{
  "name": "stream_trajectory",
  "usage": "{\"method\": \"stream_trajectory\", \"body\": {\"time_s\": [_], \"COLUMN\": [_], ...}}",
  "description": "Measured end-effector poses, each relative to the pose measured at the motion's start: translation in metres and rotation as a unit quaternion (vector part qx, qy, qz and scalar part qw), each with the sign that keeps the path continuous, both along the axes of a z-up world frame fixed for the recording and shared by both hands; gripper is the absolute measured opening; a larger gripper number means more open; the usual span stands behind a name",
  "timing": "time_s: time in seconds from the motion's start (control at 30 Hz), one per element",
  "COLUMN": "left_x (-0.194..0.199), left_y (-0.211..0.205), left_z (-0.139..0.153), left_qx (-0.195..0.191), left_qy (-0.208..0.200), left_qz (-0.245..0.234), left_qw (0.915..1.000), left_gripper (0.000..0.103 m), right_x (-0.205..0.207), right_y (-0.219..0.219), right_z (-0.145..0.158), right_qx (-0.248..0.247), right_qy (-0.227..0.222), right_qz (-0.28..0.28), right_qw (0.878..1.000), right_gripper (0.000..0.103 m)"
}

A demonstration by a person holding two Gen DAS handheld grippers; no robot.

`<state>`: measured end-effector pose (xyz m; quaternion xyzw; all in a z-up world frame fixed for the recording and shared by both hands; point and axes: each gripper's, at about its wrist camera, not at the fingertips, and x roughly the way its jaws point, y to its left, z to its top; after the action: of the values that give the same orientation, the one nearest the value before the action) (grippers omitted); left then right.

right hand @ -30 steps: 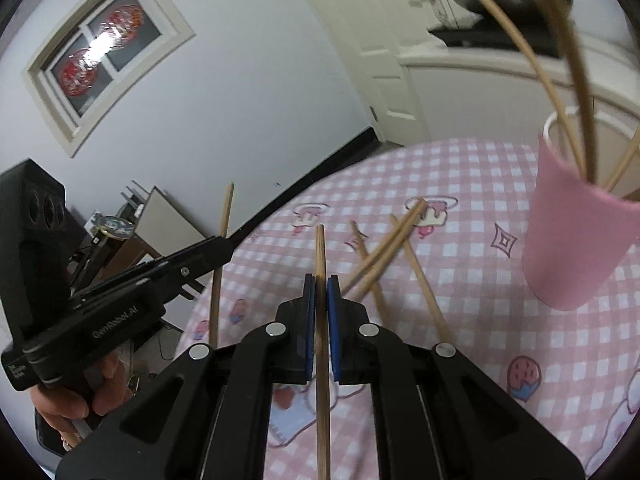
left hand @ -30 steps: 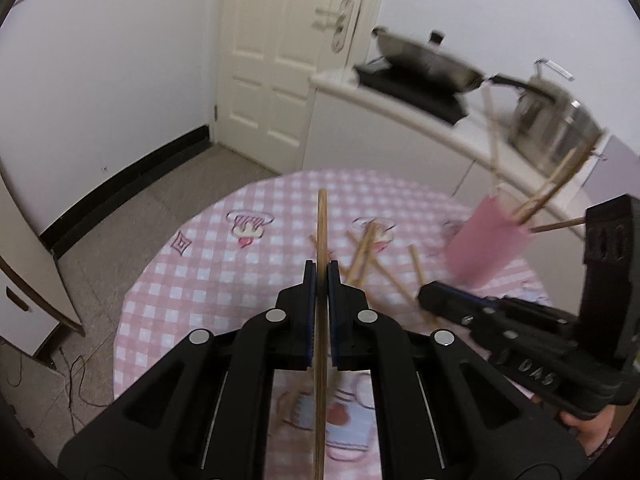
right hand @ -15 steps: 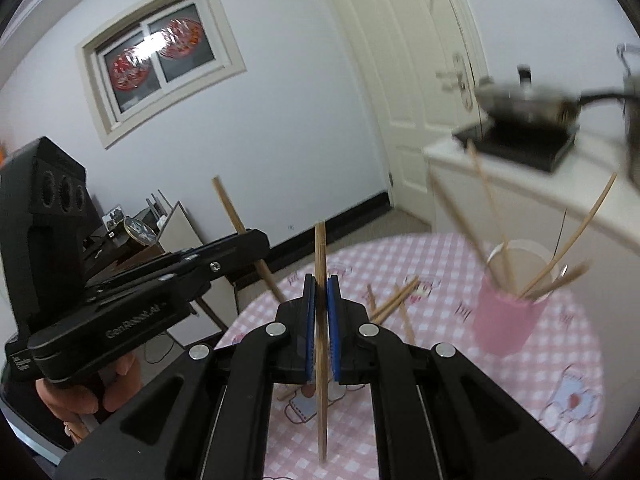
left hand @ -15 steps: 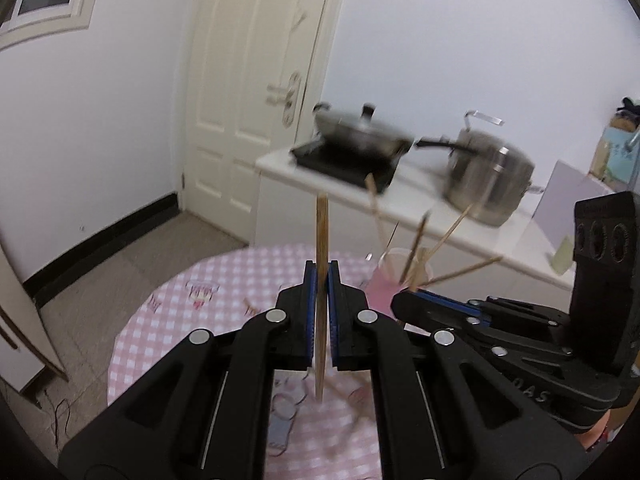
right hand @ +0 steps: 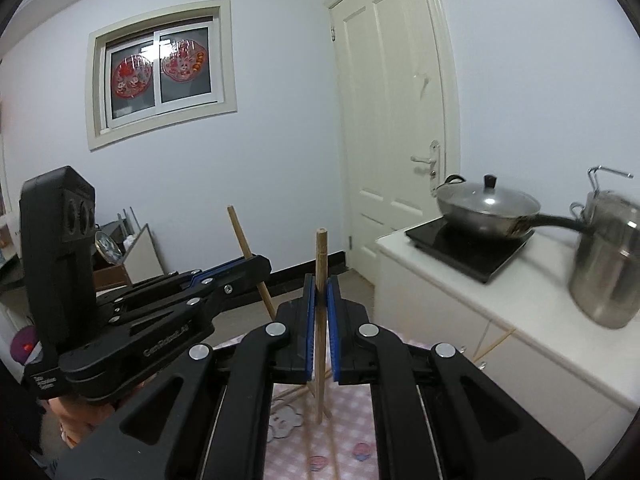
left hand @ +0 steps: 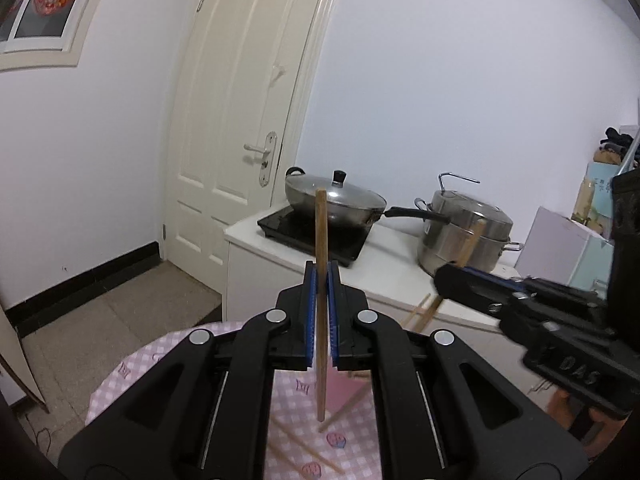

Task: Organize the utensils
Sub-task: 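Lift both held chopsticks upright and carry them over the pink cup, then lower both chopsticks into the cup and open both tools to release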

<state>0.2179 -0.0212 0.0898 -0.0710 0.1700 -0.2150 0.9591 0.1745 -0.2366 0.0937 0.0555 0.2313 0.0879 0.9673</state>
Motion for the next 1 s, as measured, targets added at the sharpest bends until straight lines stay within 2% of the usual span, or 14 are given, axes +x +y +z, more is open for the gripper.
{"method": "stream_trajectory", "body": {"time_s": [0.23, 0.5, 0.7, 1.0], "left_x": [0.019, 0.041, 0.06, 0.073], "left_y": [-0.015, -0.029, -0.042, -0.055], "left_z": [0.007, 0.01, -0.013, -0.048], "left_qx": [-0.008, -0.031, -0.052, -0.03], "left_qy": [-0.019, -0.038, -0.02, 0.021], "left_qz": [0.016, 0.018, 0.0, -0.023], "left_qw": [0.9997, 0.9986, 0.9985, 0.9991], "left_gripper": [0.006, 0.006, 0.006, 0.006], "right_x": [0.003, 0.024, 0.032, 0.03], "right_y": [-0.023, -0.039, -0.055, -0.075], "right_z": [0.015, 0.005, -0.023, -0.061], "right_qx": [-0.026, -0.06, -0.051, -0.016], "right_qy": [-0.025, -0.033, -0.018, 0.018], "right_qz": [-0.033, -0.062, -0.072, -0.084], "right_qw": [0.999, 0.996, 0.996, 0.996], "right_gripper": [0.004, 0.004, 0.004, 0.004]}}
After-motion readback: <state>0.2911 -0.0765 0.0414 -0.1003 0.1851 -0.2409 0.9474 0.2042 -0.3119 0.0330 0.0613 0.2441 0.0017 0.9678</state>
